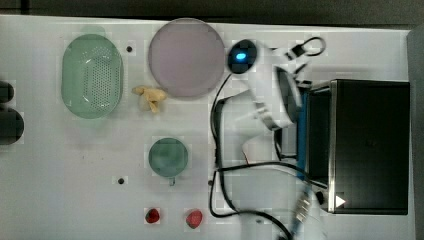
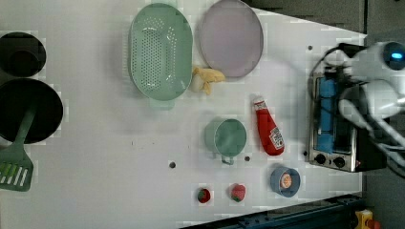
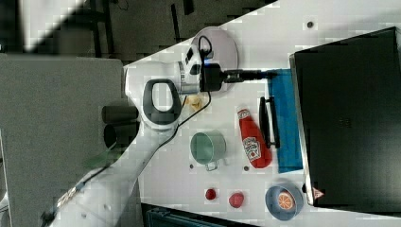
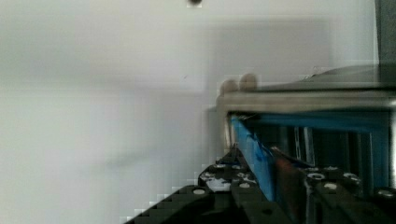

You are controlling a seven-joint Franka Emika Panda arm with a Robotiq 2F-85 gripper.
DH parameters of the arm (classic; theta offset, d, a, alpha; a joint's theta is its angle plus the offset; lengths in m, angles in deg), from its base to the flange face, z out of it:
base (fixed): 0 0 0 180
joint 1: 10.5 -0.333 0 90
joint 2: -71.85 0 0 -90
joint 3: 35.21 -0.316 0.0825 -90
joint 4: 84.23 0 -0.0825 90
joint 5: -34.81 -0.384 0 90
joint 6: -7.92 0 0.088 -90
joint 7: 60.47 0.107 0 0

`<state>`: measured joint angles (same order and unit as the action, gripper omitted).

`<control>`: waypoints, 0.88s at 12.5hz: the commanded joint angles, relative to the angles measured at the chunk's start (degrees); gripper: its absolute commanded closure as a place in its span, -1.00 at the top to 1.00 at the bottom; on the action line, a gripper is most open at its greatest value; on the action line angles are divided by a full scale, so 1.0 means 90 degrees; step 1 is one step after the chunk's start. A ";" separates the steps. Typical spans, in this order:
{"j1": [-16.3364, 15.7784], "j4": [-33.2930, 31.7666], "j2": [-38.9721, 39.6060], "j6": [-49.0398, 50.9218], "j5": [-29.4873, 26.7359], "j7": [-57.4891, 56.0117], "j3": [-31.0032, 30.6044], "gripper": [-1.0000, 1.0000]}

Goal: Flap close oven.

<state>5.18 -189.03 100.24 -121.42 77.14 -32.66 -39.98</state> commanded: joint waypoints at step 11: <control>0.0897 -0.0074 -0.0796 -0.0408 -0.1880 -0.3403 -0.0679 1.00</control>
<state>14.27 -190.37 97.60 -124.66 59.70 -61.32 -44.05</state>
